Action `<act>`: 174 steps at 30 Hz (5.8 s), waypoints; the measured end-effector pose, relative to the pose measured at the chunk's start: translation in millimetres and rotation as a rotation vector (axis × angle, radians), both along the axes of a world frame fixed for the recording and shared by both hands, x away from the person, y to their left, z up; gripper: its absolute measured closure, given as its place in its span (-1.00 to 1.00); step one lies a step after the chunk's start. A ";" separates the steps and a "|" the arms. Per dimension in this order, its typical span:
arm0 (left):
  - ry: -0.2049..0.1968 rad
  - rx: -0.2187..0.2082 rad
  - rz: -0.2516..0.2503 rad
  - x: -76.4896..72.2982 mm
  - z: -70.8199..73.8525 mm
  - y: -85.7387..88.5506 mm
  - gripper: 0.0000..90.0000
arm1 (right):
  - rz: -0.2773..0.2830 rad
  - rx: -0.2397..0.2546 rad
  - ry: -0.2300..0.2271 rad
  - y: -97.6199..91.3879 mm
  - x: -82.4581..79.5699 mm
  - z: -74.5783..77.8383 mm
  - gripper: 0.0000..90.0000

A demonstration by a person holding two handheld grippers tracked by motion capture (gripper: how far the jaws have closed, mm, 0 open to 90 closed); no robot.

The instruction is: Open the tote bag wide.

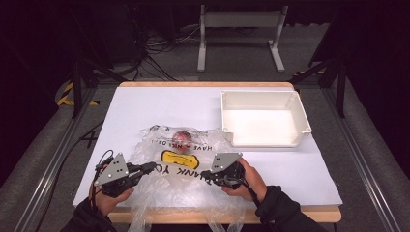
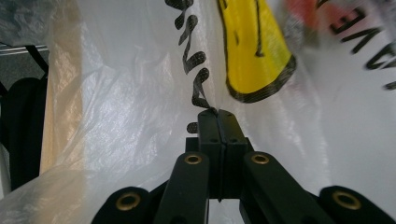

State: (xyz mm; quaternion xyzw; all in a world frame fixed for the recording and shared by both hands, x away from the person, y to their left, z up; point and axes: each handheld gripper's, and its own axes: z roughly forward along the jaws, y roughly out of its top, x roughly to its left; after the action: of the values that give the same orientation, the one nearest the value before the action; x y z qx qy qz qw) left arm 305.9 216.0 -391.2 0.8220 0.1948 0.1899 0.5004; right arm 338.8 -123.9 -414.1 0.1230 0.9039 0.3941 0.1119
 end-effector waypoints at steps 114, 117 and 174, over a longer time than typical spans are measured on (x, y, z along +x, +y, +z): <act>0.095 0.213 0.248 69.3 11.7 -10.8 1.00 | -0.016 -0.068 -0.141 35.1 2.1 65.8 -0.13; 0.094 0.201 0.247 69.2 12.3 -8.4 1.00 | -0.074 -0.134 -0.128 33.8 9.9 52.9 -0.25; 0.146 0.163 0.384 114.9 -4.1 45.3 0.86 | -0.370 -0.307 -0.233 22.2 130.0 56.2 0.70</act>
State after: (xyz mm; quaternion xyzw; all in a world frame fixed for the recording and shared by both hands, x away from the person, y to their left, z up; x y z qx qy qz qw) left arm 420.8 261.3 -395.4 0.8191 0.3677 0.2366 0.3714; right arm 468.8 -101.6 -358.0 0.2217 0.8962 0.2367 0.3027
